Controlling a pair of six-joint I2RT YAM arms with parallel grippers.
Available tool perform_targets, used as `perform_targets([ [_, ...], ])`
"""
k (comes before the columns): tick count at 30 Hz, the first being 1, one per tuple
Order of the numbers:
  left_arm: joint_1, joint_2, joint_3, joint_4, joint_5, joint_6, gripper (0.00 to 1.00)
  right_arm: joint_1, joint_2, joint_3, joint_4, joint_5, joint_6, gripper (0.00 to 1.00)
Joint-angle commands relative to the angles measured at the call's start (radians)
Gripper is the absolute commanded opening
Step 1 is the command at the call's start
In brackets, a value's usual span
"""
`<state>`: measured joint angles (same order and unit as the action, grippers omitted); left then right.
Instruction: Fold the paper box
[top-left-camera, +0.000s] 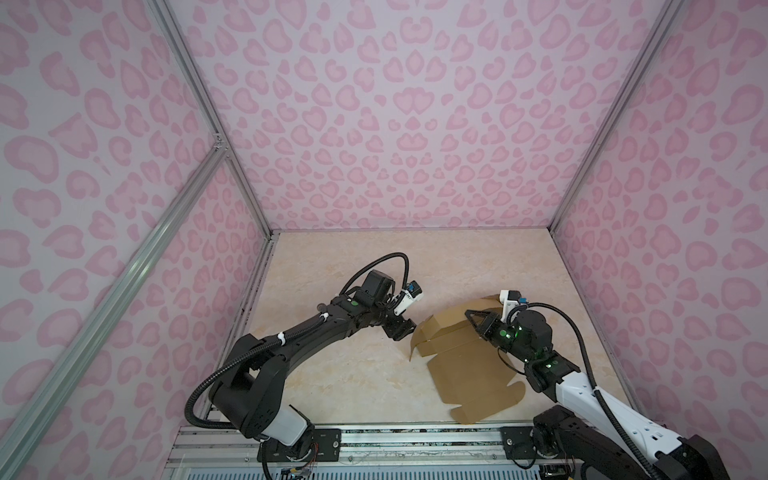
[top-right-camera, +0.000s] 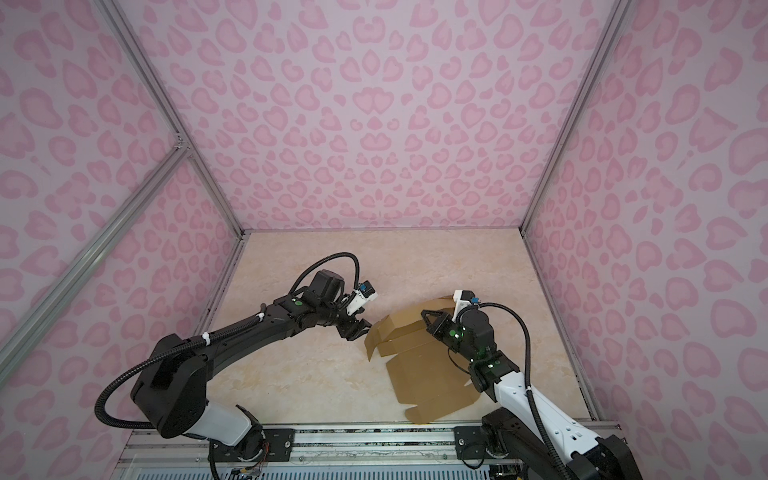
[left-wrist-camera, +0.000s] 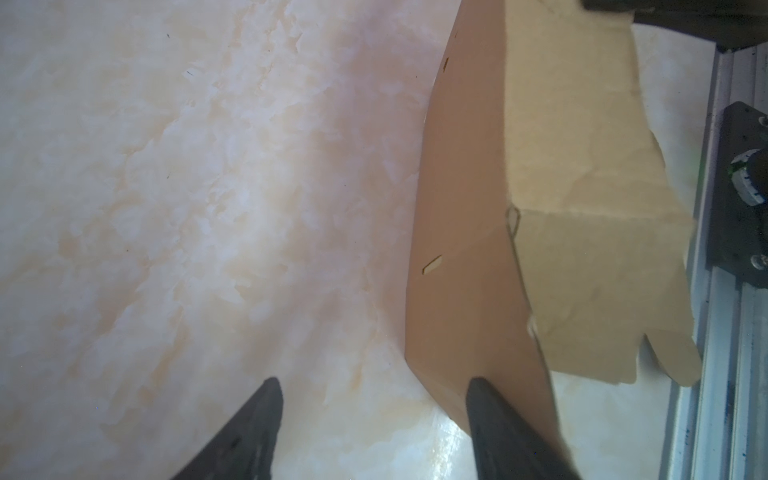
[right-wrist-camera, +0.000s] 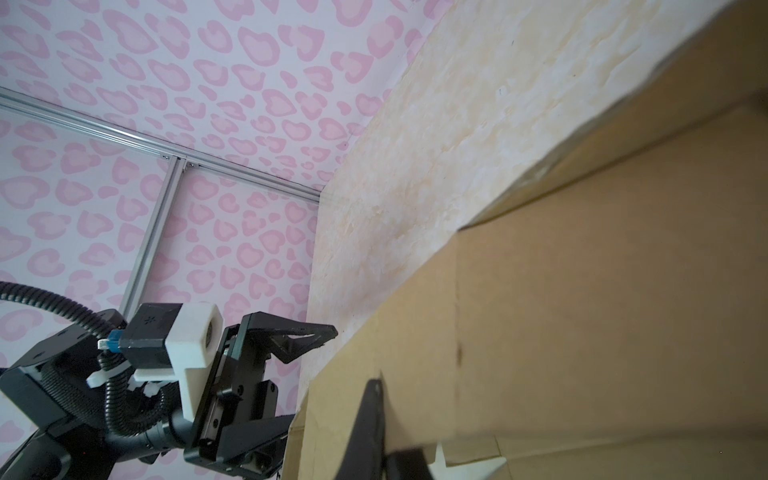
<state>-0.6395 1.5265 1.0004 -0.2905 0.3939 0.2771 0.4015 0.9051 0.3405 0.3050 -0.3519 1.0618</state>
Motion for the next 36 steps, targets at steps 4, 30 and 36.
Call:
perform_targets([
  [4,-0.006,-0.029,0.005,-0.061,0.084,-0.026,0.73,-0.007,-0.006,0.0,-0.019,0.012,-0.025,0.0],
  [30,-0.101,0.038,0.012,0.002,0.103,-0.123,0.69,-0.009,-0.107,-0.086,0.093,-0.021,-0.008,0.0],
  [36,-0.113,0.058,0.017,0.027,0.14,-0.135,0.66,-0.008,-0.125,-0.091,0.076,-0.016,-0.016,0.0],
])
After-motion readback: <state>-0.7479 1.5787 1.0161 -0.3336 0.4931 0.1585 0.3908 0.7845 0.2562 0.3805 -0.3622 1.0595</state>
